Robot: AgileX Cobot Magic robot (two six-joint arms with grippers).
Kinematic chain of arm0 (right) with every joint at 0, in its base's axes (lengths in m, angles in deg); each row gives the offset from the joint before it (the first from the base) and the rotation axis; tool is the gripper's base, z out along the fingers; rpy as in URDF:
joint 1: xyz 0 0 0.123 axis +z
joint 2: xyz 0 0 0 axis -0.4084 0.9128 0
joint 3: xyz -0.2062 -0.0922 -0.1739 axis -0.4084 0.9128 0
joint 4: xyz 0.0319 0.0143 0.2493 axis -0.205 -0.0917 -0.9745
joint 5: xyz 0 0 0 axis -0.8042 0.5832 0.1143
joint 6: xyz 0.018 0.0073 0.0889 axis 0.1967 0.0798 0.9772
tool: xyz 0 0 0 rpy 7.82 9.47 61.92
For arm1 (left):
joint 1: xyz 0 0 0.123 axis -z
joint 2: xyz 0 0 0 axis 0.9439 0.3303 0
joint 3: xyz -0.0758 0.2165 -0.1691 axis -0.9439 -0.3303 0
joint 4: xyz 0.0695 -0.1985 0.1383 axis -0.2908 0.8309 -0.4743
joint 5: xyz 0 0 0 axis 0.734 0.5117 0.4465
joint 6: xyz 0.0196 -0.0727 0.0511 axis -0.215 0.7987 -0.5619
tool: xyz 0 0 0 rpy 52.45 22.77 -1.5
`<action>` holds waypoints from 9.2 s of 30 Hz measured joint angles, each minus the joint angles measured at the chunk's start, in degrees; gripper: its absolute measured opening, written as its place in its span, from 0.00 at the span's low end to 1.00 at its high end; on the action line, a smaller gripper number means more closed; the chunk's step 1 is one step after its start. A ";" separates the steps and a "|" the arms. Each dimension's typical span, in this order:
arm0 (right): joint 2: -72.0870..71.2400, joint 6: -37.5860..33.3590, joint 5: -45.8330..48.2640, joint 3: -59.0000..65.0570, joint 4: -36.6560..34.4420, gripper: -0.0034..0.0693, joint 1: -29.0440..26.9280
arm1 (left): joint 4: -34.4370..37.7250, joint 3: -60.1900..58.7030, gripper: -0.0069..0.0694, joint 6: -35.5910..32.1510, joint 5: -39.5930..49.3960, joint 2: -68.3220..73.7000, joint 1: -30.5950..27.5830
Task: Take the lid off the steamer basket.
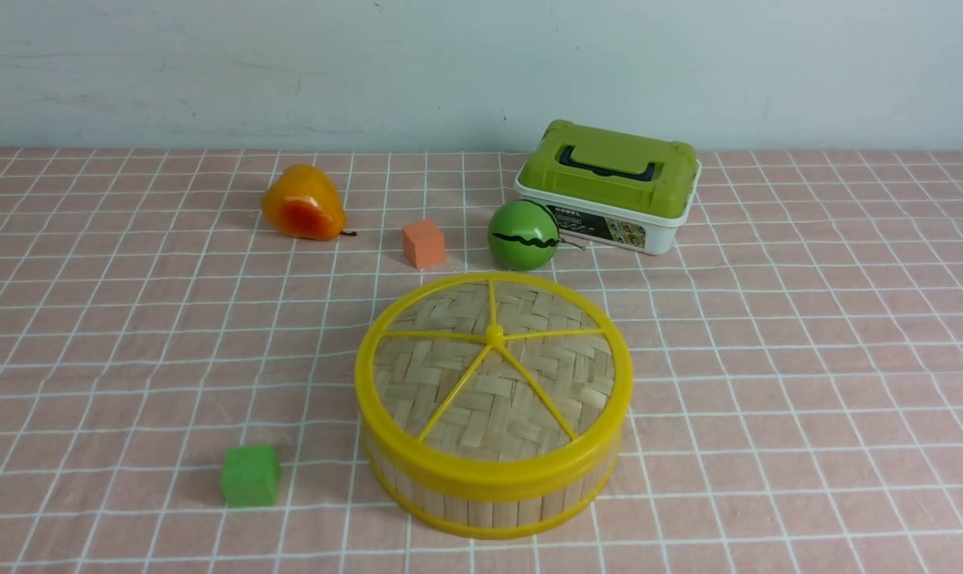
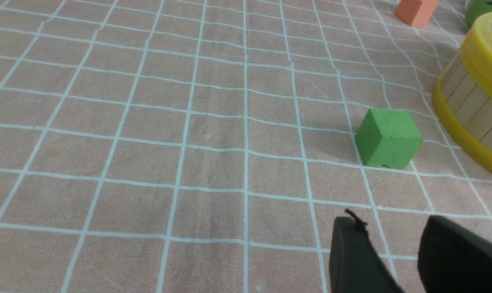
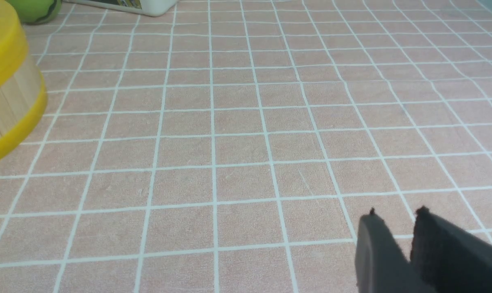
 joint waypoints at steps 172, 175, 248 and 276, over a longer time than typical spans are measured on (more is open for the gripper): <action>98.37 -13.43 19.03 -70.51 -8.19 0.16 10.24 | 0.00 0.00 0.40 0.00 0.00 0.00 0.00; 101.00 -13.43 17.94 -70.51 -8.19 0.16 10.24 | 0.00 0.00 0.40 0.00 0.00 0.00 0.00; 18.82 -13.42 -4.02 -29.01 -6.00 0.06 10.13 | 0.00 0.00 0.40 0.00 0.00 0.00 0.00; -0.01 3.01 0.63 -0.14 -1.98 0.02 1.18 | 0.00 0.00 0.40 0.00 0.00 0.00 0.00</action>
